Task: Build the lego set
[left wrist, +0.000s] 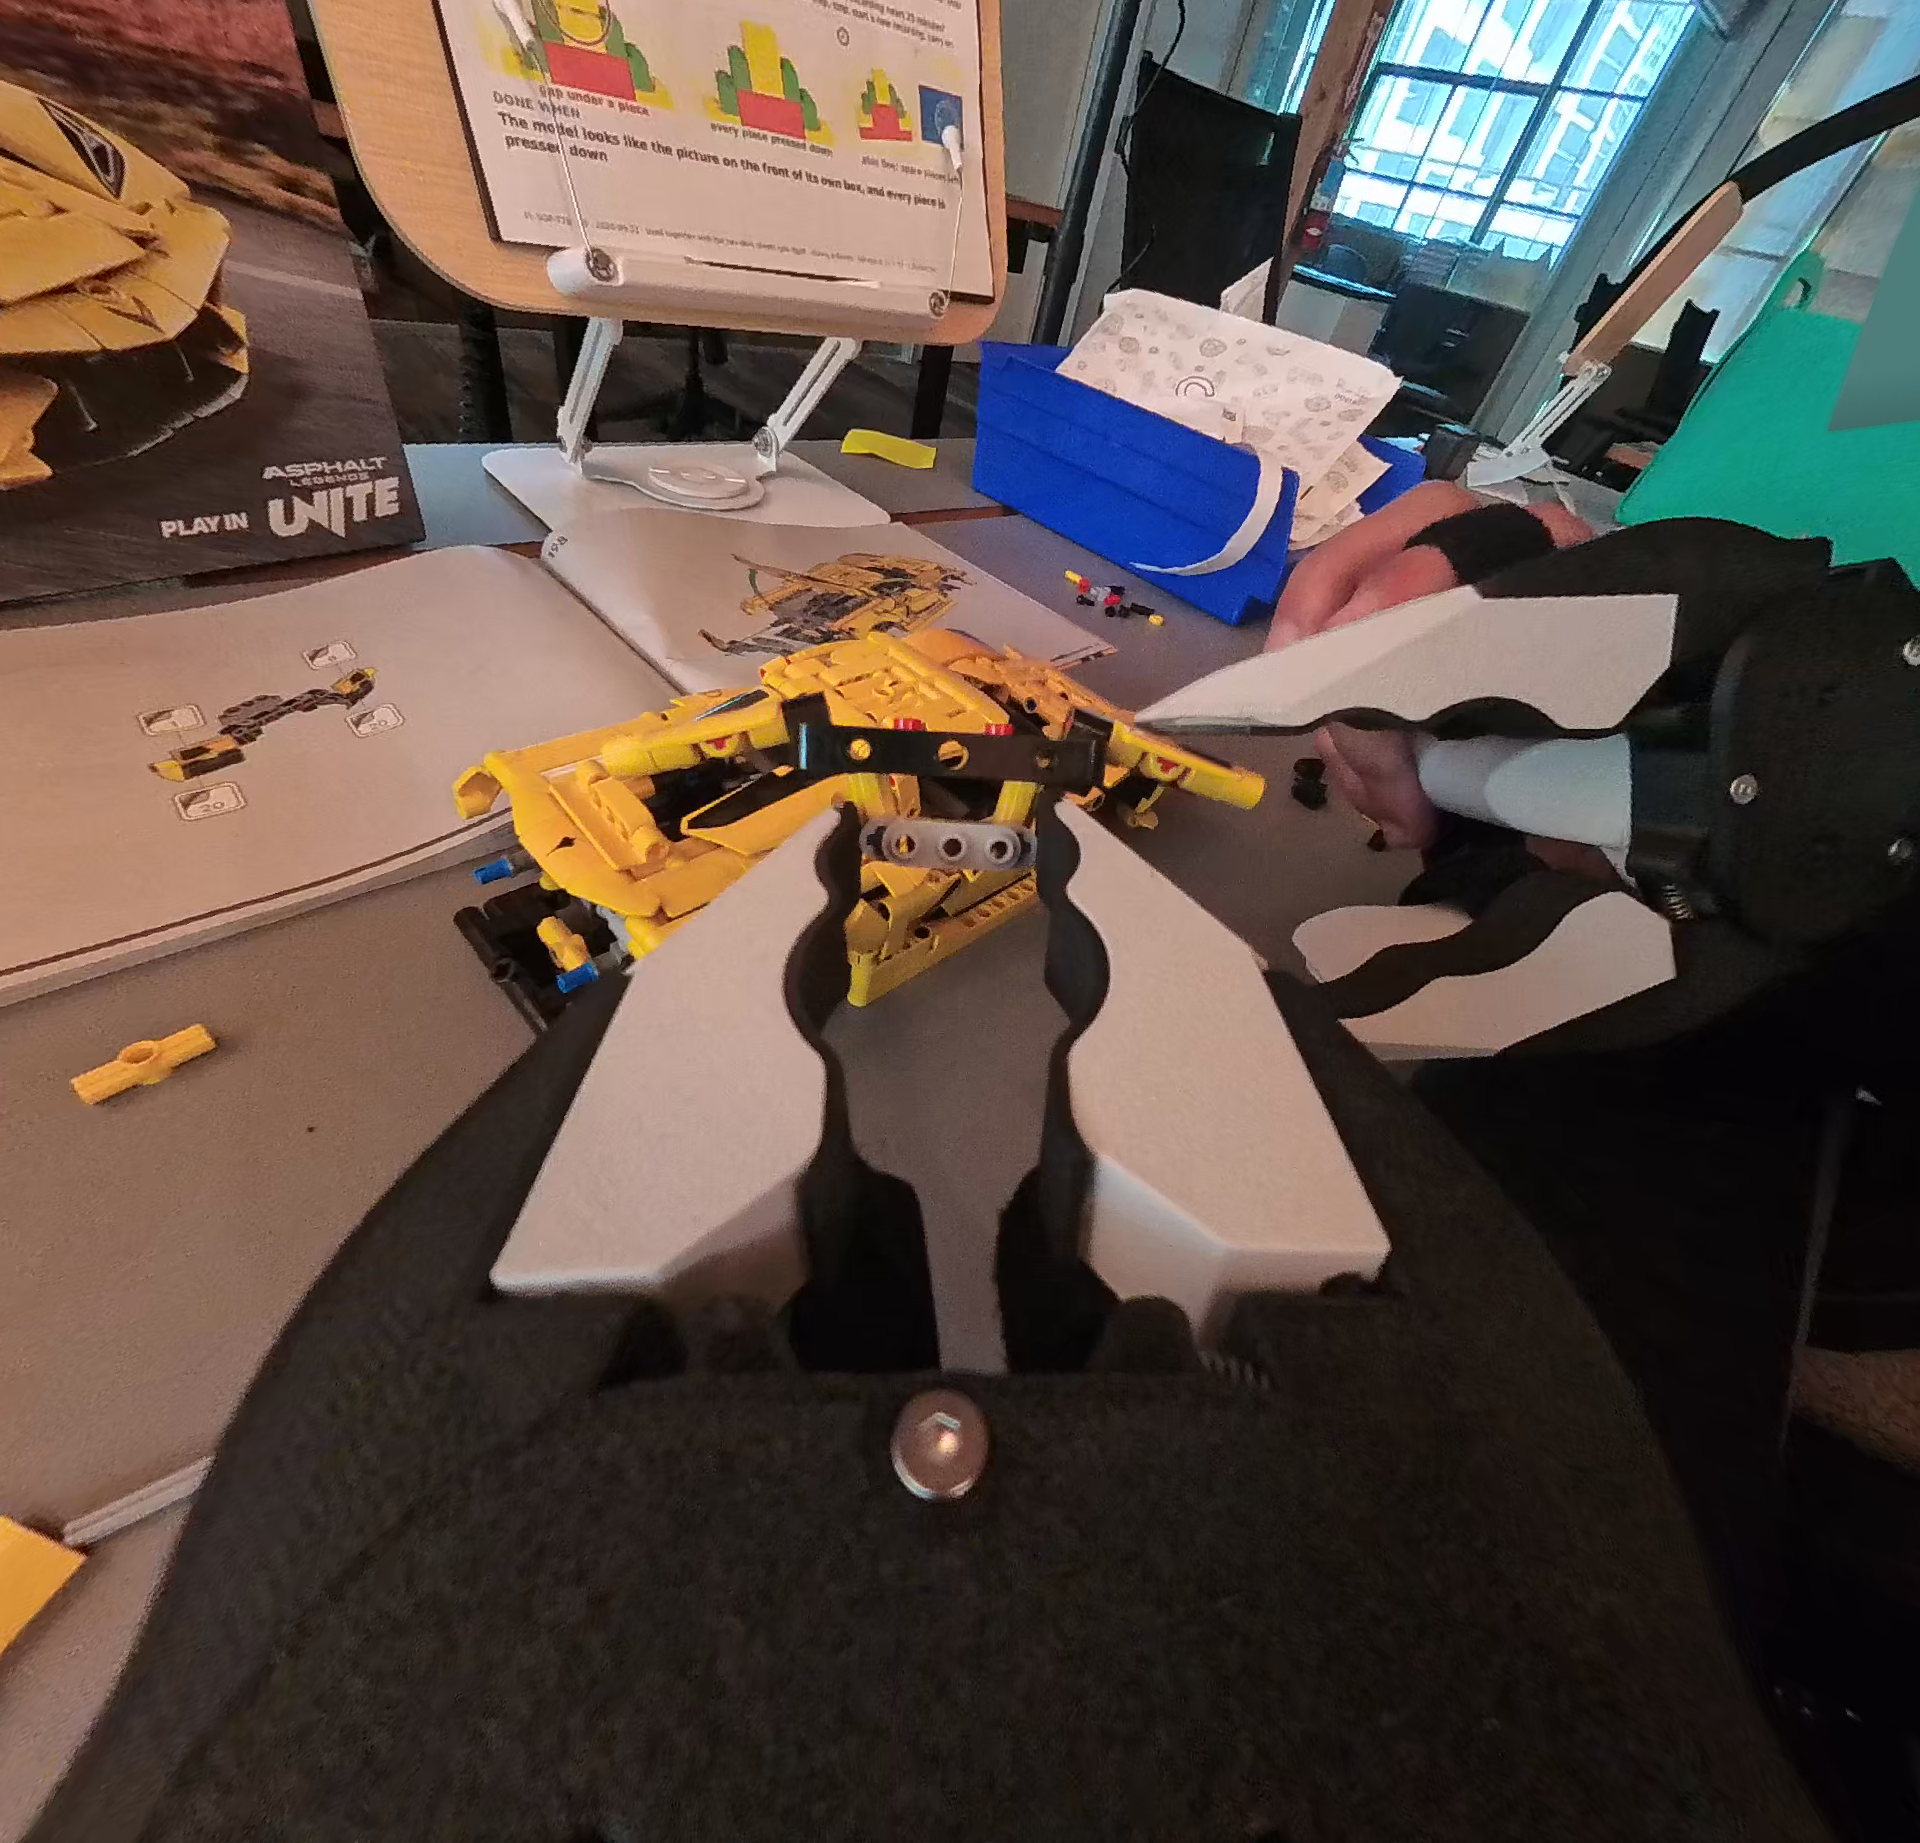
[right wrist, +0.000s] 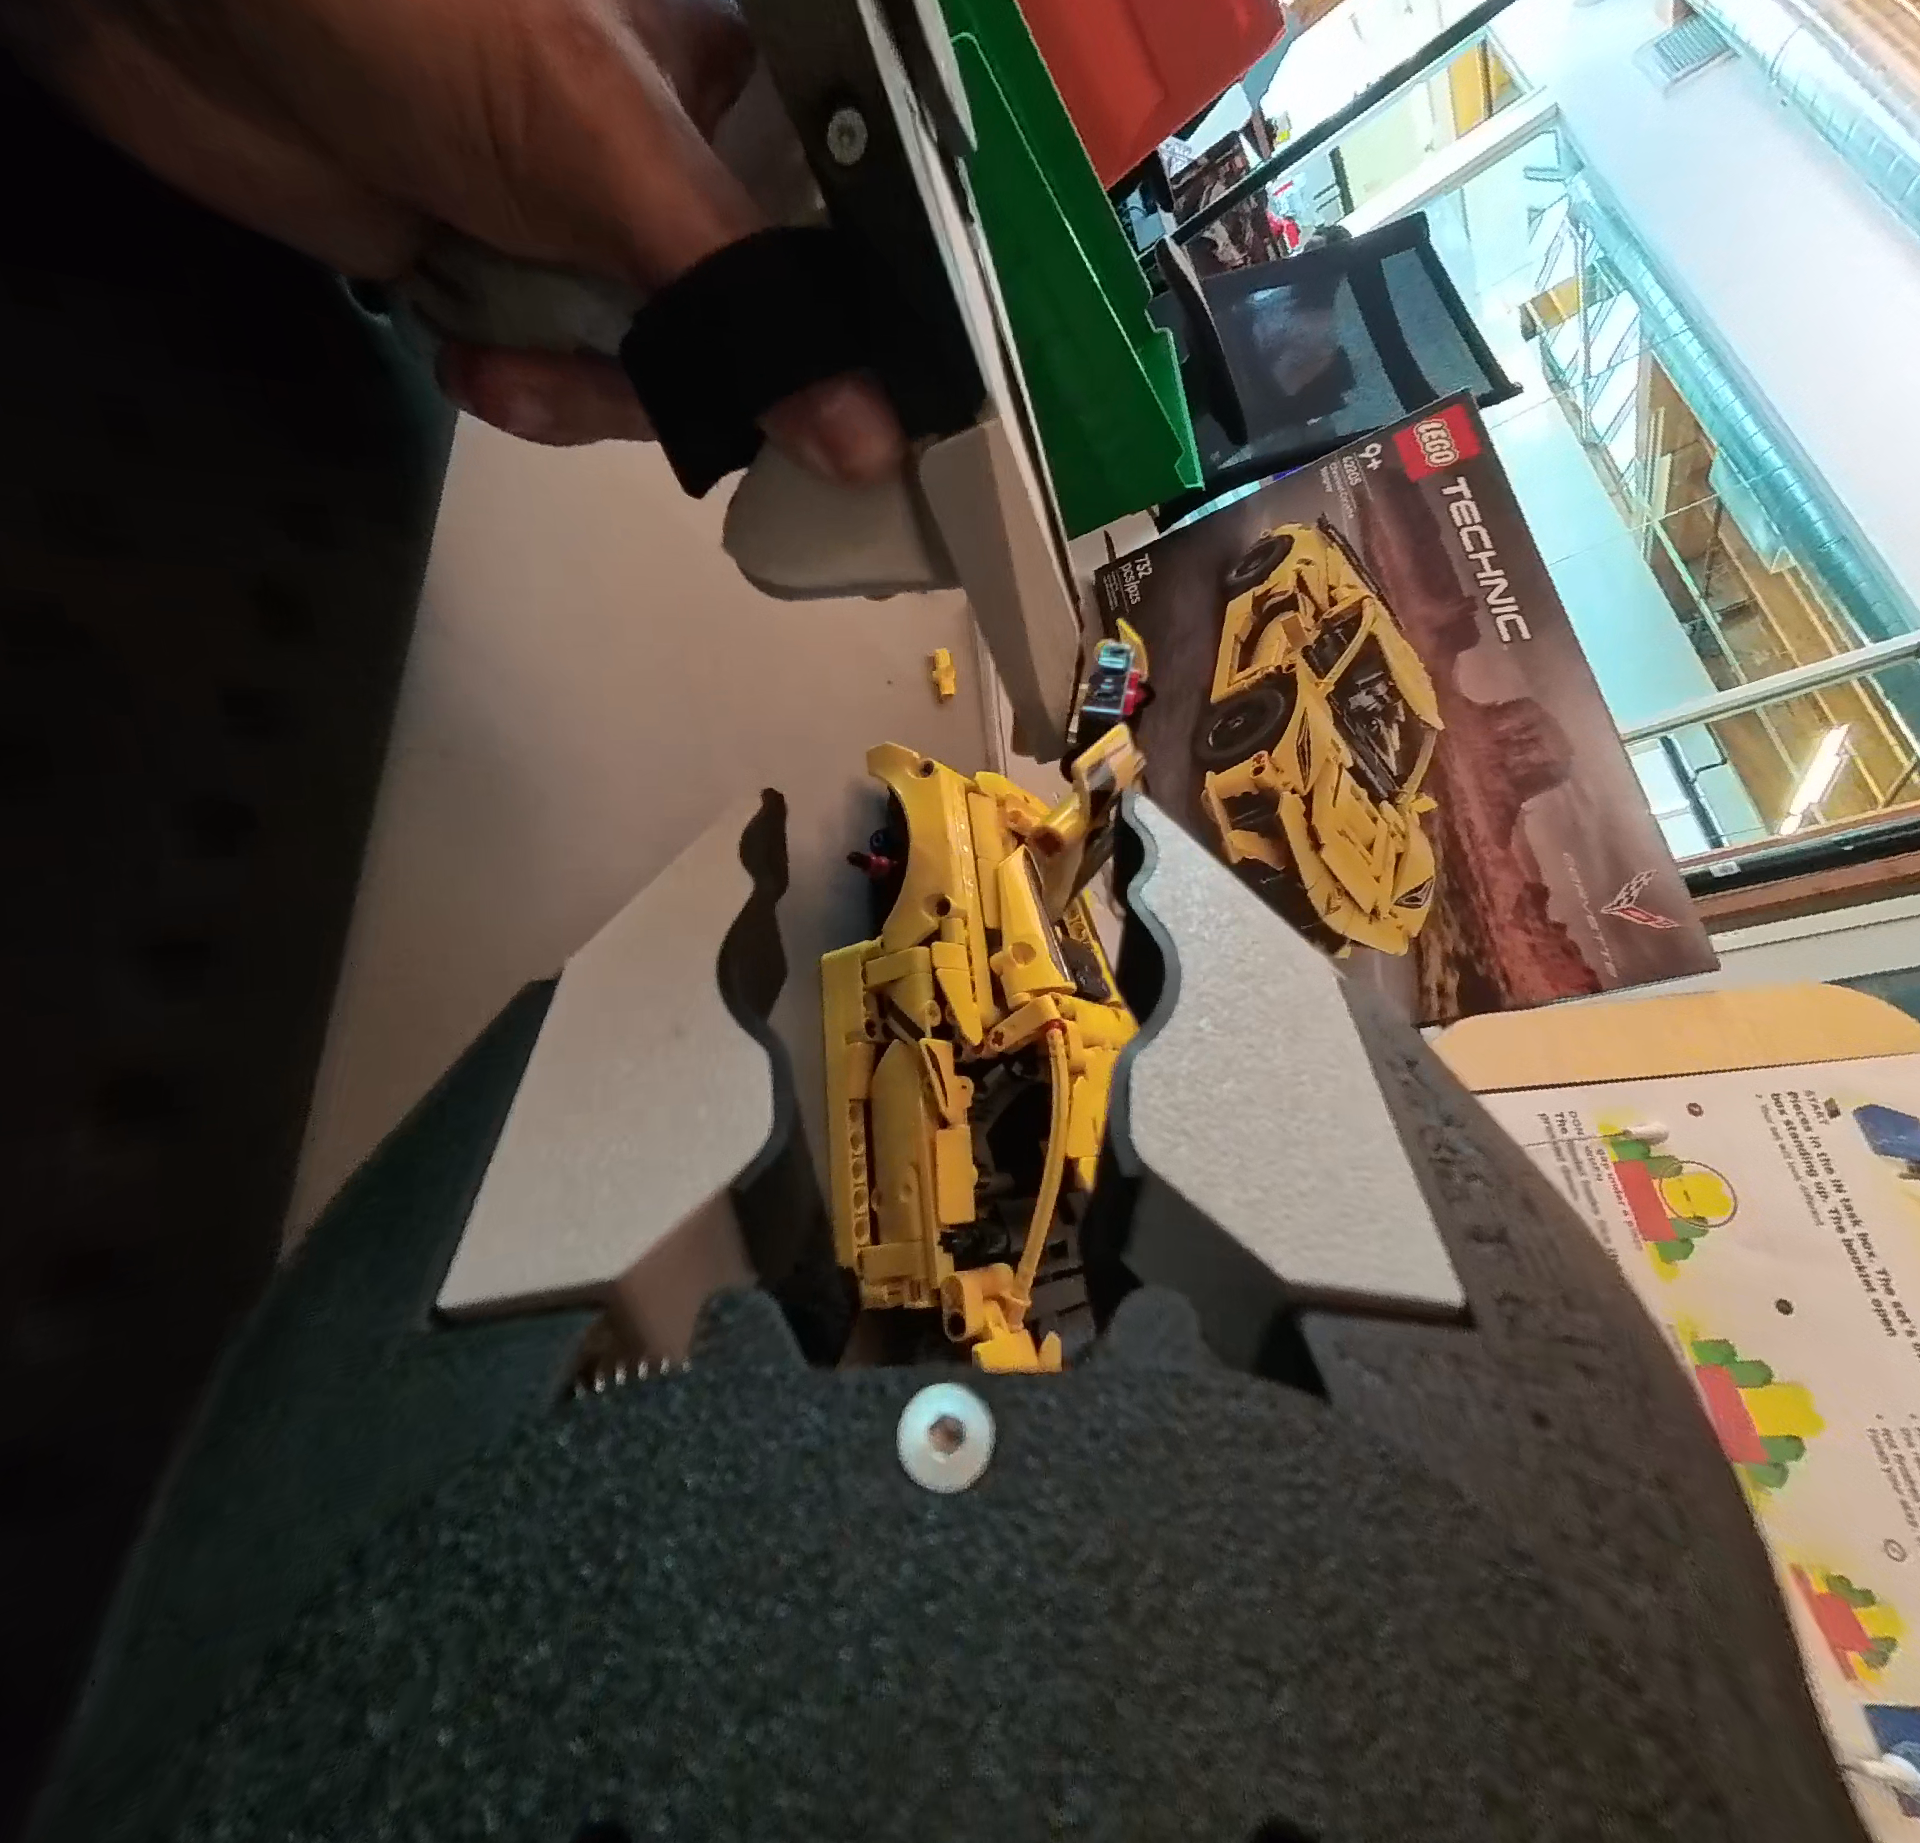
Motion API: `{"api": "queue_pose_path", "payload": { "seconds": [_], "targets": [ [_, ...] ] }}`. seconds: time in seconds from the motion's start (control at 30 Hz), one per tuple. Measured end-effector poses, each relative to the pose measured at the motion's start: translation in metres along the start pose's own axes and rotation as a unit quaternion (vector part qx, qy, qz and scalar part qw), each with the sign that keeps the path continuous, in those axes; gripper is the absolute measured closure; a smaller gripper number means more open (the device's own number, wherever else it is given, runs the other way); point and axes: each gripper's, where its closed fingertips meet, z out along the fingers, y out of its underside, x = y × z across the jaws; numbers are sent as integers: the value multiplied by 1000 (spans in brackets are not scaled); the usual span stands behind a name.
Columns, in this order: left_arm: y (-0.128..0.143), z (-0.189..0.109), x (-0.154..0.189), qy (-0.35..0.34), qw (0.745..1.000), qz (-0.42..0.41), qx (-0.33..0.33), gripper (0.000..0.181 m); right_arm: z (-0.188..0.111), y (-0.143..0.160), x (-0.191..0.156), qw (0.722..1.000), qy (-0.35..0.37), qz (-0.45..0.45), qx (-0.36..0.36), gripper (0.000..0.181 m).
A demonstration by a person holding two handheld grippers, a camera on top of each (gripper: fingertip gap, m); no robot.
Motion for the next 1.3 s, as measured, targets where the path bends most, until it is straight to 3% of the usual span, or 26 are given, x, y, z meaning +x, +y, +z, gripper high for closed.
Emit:
{"api": "queue_pose_path", "payload": {
  "seconds": [0.4,0.7,0.93,1.13,1.3],
  "targets": [
    [0,1,3,-1,1000,18,-1,148,-9,-5,17,994,-9,98,37,129],
    [2,2,2,-3,1000,18,-9,148,-3,-2,-2,996,-35,79,17,123],
    [0,1,3,-1,1000,20,-3,148,-7,-3,14,995,-9,92,33,123],
    [1,1,3,-1,1000,16,-4,148,-2,-3,-3,996,-36,84,23,117],
    [-4,0,8,13,1000,21,11,148,-7,-9,7,993,-27,105,48,119]
  ]
}}
